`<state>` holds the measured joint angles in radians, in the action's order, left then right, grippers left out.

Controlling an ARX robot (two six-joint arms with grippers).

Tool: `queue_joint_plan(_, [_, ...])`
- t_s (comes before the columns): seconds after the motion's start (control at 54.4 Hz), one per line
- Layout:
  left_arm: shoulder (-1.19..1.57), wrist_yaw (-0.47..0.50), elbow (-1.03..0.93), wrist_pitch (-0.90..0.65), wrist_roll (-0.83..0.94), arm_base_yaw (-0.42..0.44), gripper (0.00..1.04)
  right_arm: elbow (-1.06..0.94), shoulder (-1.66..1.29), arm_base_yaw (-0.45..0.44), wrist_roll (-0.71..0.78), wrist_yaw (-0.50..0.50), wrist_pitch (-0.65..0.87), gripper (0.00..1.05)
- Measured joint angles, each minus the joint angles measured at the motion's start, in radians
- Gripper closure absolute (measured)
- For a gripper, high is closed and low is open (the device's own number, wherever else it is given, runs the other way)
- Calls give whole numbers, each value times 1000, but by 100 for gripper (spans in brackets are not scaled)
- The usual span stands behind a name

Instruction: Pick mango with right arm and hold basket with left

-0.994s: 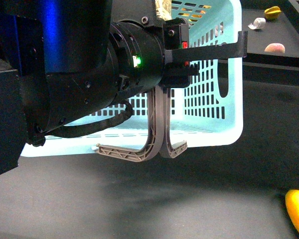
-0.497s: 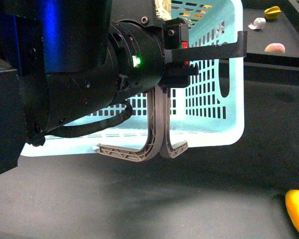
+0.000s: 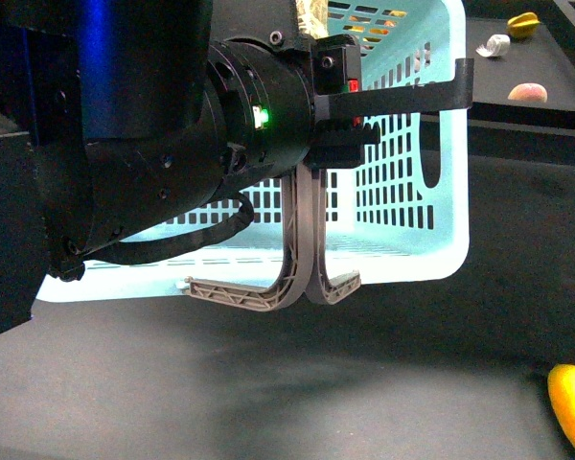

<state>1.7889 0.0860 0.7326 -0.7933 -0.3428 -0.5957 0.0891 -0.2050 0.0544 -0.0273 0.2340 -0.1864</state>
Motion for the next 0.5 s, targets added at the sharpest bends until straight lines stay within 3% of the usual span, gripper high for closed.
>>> queue_joint_plan(0.221, [0,0,0,1,2,0,100,-2,-282,-131,23,-116,264,8])
queue_joint_plan(0.497, [0,0,0,1,3,0,100,-6,-876,-264,89,-203,801,8])
